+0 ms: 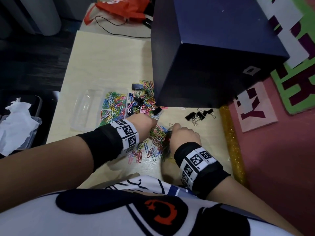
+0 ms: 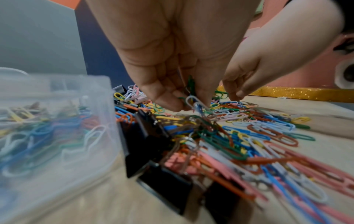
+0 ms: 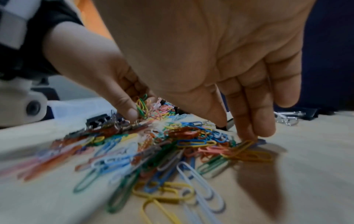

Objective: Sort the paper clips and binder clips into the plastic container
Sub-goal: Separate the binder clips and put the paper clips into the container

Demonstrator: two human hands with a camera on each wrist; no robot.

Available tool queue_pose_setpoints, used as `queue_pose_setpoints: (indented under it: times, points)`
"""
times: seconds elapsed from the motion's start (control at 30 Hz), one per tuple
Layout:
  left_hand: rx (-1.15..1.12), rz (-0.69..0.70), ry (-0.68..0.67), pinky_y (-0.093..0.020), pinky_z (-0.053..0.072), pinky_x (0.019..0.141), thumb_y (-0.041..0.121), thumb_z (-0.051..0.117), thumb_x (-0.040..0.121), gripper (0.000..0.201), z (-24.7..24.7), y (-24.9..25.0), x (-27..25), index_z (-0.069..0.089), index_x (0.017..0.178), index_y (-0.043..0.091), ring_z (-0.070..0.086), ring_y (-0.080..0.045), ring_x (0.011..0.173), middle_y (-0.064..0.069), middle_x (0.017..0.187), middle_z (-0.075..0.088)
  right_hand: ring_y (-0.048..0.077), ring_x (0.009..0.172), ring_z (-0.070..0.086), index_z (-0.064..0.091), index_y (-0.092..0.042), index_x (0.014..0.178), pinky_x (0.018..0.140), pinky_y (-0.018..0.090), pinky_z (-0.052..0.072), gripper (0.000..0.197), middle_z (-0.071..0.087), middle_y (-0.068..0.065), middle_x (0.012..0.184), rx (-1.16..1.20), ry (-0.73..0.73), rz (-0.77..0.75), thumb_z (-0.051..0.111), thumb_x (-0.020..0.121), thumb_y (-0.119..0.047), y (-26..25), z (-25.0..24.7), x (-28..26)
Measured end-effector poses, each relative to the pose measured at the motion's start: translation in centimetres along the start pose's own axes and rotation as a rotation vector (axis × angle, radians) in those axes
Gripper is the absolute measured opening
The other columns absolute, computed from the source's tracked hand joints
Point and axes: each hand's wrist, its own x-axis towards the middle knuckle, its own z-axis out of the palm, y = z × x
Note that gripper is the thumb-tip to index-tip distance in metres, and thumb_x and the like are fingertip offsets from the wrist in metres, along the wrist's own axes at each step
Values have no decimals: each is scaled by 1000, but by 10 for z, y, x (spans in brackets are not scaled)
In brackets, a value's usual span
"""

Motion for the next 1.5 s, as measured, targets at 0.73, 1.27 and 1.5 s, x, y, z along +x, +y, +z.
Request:
queue_pose_setpoints:
  times: [0.73, 1.27, 1.5]
  points:
    - [-61, -20, 29, -35, 47, 82, 23, 60, 91, 25, 1, -5, -9, 54, 114, 17, 57, -27, 104, -7, 114, 60, 31, 132, 36, 28, -8, 145, 113, 41, 25, 64, 32, 10, 146, 121, 38, -41, 45, 83, -3, 9, -30, 44]
    - [-39, -1, 44, -34, 47, 78, 23, 60, 91, 22, -3, -8, -8, 54, 111, 16, 57, -26, 97, -7, 107, 63, 33, 125, 42, 36, -2, 135, 100, 37, 39, 46, 33, 15, 137, 171, -82, 51, 40, 89, 1, 23, -9, 4]
    - [-86, -18, 130, -32, 43, 81, 21, 58, 91, 22, -13, -10, -16, 55, 112, 16, 56, -26, 103, -6, 112, 60, 31, 116, 49, 42, -12, 130, 96, 37, 44, 62, 37, 10, 129, 329, -102, -7, 58, 85, -52, -7, -1, 7]
